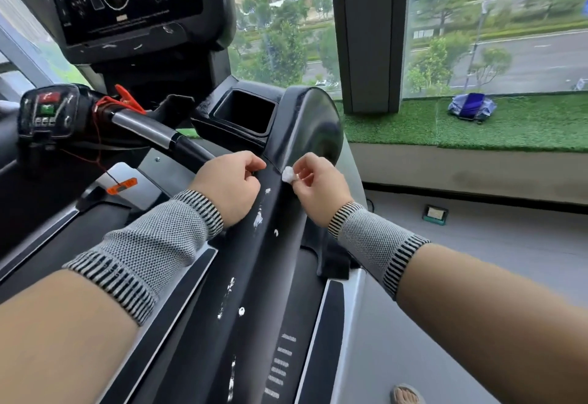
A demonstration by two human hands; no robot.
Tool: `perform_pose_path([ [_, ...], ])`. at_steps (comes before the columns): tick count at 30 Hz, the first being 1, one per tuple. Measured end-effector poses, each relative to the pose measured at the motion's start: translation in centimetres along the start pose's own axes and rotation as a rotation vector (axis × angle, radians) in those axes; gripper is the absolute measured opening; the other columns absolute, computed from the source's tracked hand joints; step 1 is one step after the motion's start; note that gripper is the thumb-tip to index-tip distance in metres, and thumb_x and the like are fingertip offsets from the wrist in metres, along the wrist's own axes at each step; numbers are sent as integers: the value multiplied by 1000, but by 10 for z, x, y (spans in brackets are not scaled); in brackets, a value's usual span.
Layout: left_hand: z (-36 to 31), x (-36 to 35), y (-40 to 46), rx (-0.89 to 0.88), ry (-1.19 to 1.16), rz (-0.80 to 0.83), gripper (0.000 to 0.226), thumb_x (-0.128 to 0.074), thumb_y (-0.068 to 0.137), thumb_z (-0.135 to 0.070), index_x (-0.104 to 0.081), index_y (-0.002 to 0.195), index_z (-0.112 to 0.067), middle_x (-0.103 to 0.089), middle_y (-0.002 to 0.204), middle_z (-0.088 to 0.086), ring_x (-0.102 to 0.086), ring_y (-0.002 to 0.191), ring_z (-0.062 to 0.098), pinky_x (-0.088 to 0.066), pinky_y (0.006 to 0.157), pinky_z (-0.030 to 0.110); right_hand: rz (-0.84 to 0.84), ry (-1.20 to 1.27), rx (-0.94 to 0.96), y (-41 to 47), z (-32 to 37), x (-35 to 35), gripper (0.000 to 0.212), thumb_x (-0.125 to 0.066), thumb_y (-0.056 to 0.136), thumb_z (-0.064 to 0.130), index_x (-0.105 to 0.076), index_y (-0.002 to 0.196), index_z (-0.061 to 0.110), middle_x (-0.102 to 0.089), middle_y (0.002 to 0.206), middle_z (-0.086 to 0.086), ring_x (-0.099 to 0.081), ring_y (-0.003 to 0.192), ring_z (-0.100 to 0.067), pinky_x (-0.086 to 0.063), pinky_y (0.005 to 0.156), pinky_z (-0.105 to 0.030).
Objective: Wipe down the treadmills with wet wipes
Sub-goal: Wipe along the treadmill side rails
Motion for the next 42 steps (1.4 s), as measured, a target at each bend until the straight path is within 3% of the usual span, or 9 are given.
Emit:
perform_pose_path([
  [3, -1, -2, 0, -3, 10, -3, 30, -52, 88, -13, -64, 115, -22, -59, 88, -10, -58, 90, 15, -44, 88, 26, -1, 29, 80, -17, 2, -3, 12, -63, 86, 17, -56, 81, 26, -54, 85, 6, -53, 72, -6, -46, 76, -25],
  [8, -5, -4, -3, -26, 58, -7, 32, -61, 86, -23, -62, 118, -21, -63, 104, -3, -59, 103, 18, -44, 94, 29, -102, 118, -109, 7, -10, -1, 8, -64, 87, 27, -58, 83, 27, -65, 90, 1, -58, 77, -12, -51, 81, -32],
  [12, -3, -5, -6, -28, 76, -11, 40, -65, 84, -31, -59, 122, -21, -63, 116, -3, -58, 109, 16, -42, 95, 28, -72, 149, -41, -19, -17, -9, 22, -66, 86, 21, -52, 72, 32, -62, 89, 0, -59, 79, -13, -46, 77, -25],
  [17, -6, -10, -9, -28, 82, -22, 53, -71, 80, -34, -54, 128, -20, -59, 125, 0, -56, 115, 18, -42, 99, 31, -101, 175, -93, -28, -35, -15, 33, -65, 83, 11, -50, 66, 36, -61, 87, 0, -61, 82, -16, -53, 80, -34],
  [22, -11, -13, -4, -3, 138, -23, 65, -73, 77, -37, -49, 134, -19, -55, 130, 5, -54, 118, 22, -41, 101, 32, -145, 221, -196, 0, -35, -7, 12, -66, 86, 27, -58, 78, 24, -60, 74, 8, -56, 73, -11, -47, 75, -25],
  [30, -17, -20, 1, 53, 227, -16, 62, -69, 78, -30, -47, 135, -21, -52, 129, 8, -50, 120, 25, -39, 102, 37, 11, 245, -332, -34, -79, -34, 28, -65, 85, 27, -47, 64, 26, -56, 64, 9, -56, 67, -14, -50, 74, -31],
  [34, -19, -20, 1, 69, 239, 2, 64, -69, 77, -29, -46, 136, -21, -51, 130, 8, -50, 120, 24, -39, 102, 36, -93, 245, -352, 7, -77, -20, 21, -64, 86, 27, -52, 69, 25, -58, 70, 9, -58, 74, -16, -48, 76, -29],
  [39, -18, -20, 2, 82, 237, 10, 64, -69, 78, -27, -45, 137, -22, -49, 131, 8, -50, 121, 24, -39, 103, 36, -61, 218, -423, 22, -82, -18, 10, -60, 88, 24, -55, 79, 23, -59, 80, 4, -56, 80, -15, -44, 75, -23],
  [42, -16, -21, 2, 89, 232, 10, 64, -69, 78, -28, -44, 137, -23, -48, 130, 8, -49, 120, 24, -40, 103, 37, -23, 246, -343, -7, -75, -23, 11, -61, 84, 18, -55, 77, 24, -59, 77, 6, -56, 75, -12, -39, 71, -20],
])
Point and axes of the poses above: each hand's wrist, its own y-axis towards the middle knuckle, its own x-axis out of the back of the hand, z = x × y, the point moved 6 cm from there along y, towards the middle knuckle
